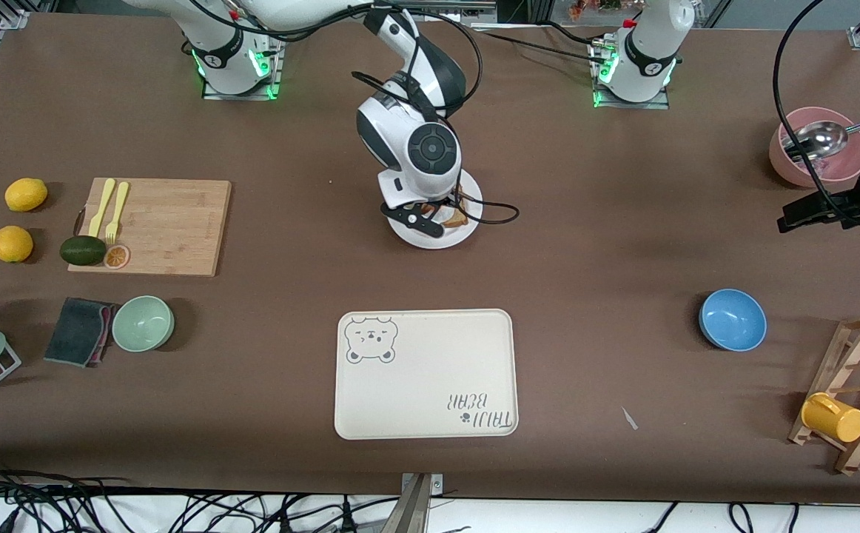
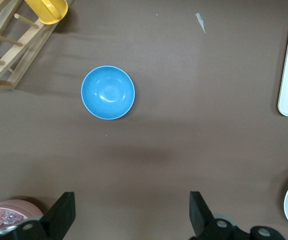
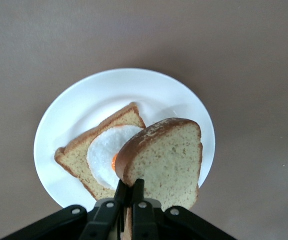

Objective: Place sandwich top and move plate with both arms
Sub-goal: 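Lower the bread onto the egg toast and open the right gripper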

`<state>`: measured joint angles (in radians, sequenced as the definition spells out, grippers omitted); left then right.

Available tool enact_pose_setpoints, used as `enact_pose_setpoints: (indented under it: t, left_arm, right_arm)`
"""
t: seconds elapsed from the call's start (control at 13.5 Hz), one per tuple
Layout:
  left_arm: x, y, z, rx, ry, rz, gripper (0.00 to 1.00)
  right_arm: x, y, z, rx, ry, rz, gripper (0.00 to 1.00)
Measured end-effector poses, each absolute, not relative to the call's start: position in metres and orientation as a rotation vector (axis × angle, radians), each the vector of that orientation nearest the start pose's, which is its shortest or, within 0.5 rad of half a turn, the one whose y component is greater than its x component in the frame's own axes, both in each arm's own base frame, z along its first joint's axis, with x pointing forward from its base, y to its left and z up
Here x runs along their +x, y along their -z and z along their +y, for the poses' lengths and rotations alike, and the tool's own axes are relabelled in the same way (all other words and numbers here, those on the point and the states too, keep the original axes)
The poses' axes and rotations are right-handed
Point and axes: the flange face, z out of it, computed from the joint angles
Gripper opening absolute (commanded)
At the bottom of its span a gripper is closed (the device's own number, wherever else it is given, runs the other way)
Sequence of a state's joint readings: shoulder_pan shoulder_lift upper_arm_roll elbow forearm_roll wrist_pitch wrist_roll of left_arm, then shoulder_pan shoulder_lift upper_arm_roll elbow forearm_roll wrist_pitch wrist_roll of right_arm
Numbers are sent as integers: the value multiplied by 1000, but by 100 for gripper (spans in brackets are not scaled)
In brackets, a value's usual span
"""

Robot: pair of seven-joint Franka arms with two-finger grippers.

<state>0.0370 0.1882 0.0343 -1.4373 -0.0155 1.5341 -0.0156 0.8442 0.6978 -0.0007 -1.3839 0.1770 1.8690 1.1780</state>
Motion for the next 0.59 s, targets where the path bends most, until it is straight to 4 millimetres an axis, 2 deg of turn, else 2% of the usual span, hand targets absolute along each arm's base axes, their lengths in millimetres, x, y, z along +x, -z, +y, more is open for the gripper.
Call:
enact_pose_setpoints:
  t: [0.15, 0.22, 0.3, 0.37, 0.59]
  left_arm:
    - [605, -575, 40, -3147, -143, -137, 100]
    - [605, -575, 40, -3147, -143, -137, 100]
    - [605, -575, 40, -3147, -143, -137, 100]
    - [605, -575, 40, -3147, -143, -137, 100]
    - [605, -575, 40, -3147, -143, -137, 100]
  right_arm:
    - [450, -279, 545, -3150, -399, 618, 0]
    - [448, -277, 547, -3152, -397, 612, 22]
    - [448, -274, 549, -3146, -387, 611, 79]
    - [451, -272, 549, -3135, -370, 615, 100]
    - [459, -270, 546, -3145, -302, 605, 100]
